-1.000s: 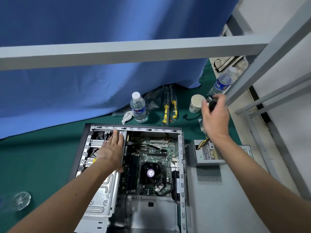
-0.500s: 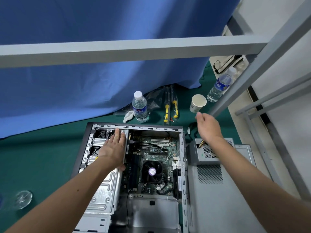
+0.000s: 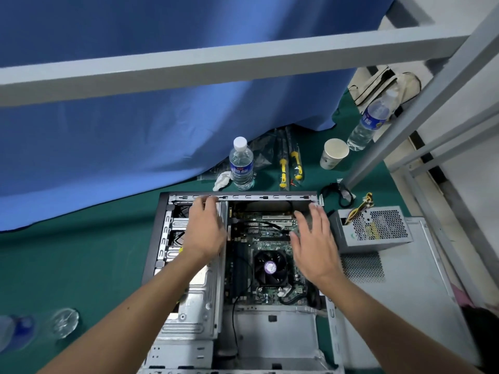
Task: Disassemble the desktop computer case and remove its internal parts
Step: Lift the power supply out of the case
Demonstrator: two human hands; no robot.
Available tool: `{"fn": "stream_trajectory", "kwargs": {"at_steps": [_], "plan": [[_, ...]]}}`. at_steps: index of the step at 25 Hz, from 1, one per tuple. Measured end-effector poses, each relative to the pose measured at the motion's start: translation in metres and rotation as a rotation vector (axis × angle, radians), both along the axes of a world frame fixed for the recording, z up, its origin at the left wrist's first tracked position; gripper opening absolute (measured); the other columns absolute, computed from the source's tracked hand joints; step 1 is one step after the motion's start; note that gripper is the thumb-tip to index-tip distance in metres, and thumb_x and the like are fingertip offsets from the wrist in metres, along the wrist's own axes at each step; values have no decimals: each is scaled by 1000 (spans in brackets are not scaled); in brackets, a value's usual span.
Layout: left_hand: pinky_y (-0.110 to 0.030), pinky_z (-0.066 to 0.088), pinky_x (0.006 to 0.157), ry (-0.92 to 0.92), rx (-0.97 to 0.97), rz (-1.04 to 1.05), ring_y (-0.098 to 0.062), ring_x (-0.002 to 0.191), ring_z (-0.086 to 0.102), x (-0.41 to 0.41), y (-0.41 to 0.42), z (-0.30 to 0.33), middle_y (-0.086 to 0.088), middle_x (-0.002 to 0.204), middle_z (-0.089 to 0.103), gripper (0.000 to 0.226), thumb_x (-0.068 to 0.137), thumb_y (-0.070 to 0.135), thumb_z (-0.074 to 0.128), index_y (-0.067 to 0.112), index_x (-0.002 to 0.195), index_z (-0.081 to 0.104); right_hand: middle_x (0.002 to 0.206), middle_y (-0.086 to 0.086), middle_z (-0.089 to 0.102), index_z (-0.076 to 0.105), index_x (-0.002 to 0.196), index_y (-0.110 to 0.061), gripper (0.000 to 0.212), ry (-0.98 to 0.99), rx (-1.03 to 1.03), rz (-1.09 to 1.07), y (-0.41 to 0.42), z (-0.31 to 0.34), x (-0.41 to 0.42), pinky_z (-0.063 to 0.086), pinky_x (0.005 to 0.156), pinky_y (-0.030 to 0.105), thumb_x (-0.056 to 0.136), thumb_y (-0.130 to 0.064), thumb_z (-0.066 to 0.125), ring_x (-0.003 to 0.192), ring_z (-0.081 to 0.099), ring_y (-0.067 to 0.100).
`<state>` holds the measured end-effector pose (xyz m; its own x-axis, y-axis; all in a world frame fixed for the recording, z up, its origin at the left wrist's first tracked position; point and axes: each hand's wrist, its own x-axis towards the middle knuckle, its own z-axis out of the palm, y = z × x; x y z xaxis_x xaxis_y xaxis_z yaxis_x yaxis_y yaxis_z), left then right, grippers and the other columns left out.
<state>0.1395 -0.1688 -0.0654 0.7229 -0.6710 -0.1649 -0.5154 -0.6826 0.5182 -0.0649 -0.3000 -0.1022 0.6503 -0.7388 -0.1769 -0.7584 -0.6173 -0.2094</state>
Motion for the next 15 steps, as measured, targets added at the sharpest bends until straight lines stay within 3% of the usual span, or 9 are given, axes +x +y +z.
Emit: {"fn": "stream_trajectory", "kwargs": {"at_steps": [2,4,7,11,15], "plan": [[-24,18,116,-9,-64,89,-26,140,29,8,-10,-10,-11,149,30,57,89,-5,54,6,142,40,162,12,14,35,149,-20,51,12,-27,-8,0,-1,3,17,118,44,103,-40,30,151,2,27],[-36,20,120,-71,-62,83,-31,142,26,17,-23,-20,-14,152,29,58,89,-7,50,7,144,40,159,15,22,42,146,-18,49,24,-74,-3,0,-2,3,22,117,46,102,-38,35,150,8,30],[-50,14,120,-234,-6,-50,-31,136,35,22,-35,-38,-15,139,47,50,87,-3,44,7,136,50,152,18,36,49,140,-13,46,23,-120,5,1,-3,3,29,113,49,100,-34,40,147,18,35],[-49,26,116,-332,-99,33,-31,121,48,22,-34,-52,-14,120,57,32,101,20,37,7,123,55,146,19,44,54,135,-9,45,4,-150,32,1,-5,2,31,113,51,97,-30,43,144,25,38],[-45,20,118,-340,-86,42,-27,129,42,24,-35,-58,-10,124,56,36,104,30,31,11,121,55,141,22,48,58,132,-7,42,-36,-190,50,-1,-7,1,35,111,54,97,-26,45,141,30,41]]}}
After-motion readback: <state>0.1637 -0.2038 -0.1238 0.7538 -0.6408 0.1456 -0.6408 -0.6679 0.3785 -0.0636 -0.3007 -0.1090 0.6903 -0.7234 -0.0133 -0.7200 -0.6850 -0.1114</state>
